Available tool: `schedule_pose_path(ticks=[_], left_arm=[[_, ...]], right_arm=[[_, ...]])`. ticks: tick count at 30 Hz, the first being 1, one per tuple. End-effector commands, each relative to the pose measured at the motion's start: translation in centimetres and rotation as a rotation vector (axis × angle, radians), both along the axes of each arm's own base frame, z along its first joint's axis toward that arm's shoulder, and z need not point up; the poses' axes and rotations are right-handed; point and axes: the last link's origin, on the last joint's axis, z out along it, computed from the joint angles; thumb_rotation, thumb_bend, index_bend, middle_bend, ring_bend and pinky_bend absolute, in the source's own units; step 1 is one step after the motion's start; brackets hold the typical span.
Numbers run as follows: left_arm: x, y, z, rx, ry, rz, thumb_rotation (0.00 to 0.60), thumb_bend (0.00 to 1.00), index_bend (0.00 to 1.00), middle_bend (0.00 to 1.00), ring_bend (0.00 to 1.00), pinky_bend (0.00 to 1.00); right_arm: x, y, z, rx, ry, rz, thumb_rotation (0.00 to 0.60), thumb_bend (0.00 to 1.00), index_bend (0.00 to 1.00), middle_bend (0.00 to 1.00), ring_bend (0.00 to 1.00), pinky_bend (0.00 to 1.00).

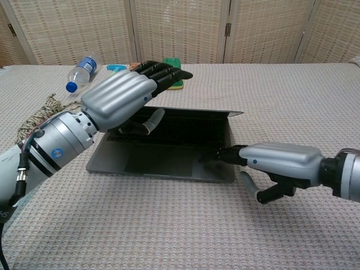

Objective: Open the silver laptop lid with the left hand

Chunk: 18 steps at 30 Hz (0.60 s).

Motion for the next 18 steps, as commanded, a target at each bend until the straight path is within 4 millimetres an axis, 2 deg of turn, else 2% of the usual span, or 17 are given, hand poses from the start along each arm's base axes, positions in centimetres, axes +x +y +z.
schedule_pose_path(ticks=[1, 10, 18], left_arm=[[0.0, 0.0, 0.0, 0.001, 0.003, -0.001, 0.6, 0.69, 0.02, 0.12, 0.01, 0.0], [0.1, 0.4, 0.1, 0.004, 0.01, 0.004, 0.6, 0.69, 0.02, 0.12, 0.0, 0.0], [0.5, 1.9, 1.2, 0.034, 0.026, 0.012, 0.6, 0.69, 0.02, 0.12, 0.0, 0.0]], right_arm=[[0.4, -0.6, -0.9, 0.011, 0.02, 0.0, 0.6, 0.95, 0.0, 0.0, 0.06, 0.0], [0.5, -0.9, -2.1, 0.033, 0.057, 0.001, 0.6, 0.95, 0.0, 0.0, 0.05, 0.0], [0.8, -1.0, -2.4, 0.024, 0.078, 0.014, 0.6, 0.95, 0.0, 0.0, 0.05, 0.0]])
